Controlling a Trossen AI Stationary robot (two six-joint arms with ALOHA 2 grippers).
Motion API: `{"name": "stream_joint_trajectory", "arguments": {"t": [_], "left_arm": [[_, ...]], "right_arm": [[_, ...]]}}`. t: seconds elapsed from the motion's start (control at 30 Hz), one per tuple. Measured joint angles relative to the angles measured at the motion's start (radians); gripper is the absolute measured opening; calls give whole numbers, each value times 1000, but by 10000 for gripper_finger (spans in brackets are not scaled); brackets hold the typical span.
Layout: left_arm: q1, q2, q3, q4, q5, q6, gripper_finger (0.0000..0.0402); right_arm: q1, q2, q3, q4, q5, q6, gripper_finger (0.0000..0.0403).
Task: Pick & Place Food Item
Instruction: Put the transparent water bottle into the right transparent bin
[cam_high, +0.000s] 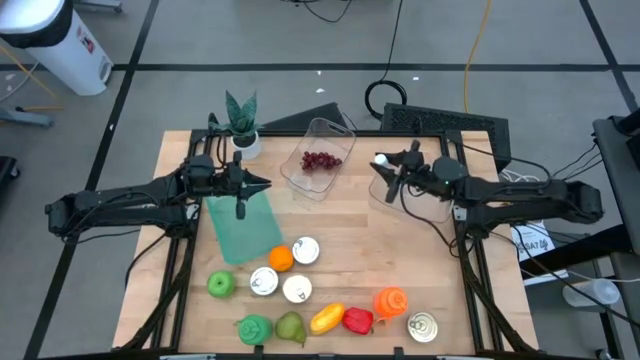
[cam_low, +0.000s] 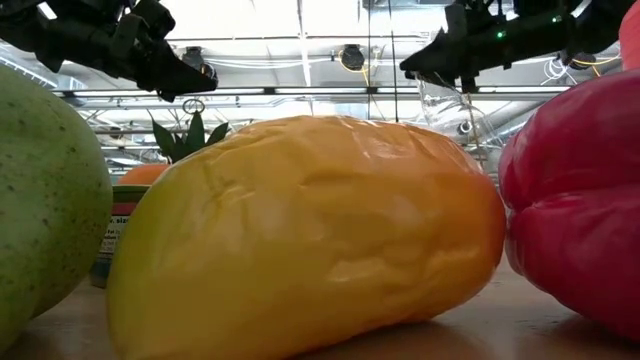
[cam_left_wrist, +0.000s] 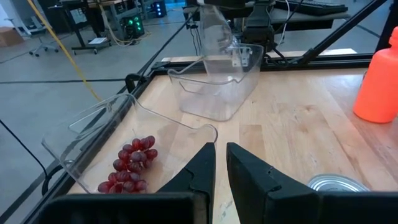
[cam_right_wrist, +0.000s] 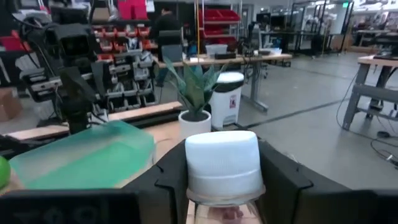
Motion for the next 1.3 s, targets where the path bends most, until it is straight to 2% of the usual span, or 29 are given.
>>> {"name": "stream_joint_trajectory", "arguments": {"t": [0.6,1.3], "left_arm": [[0,0,0,-2,0,2,51],[0,0,0,-2,0,2,51]], "right_arm": [[-45,253,-4,432,-1,-55,128],[-57,411,-4,715,4,-118,128]]}}
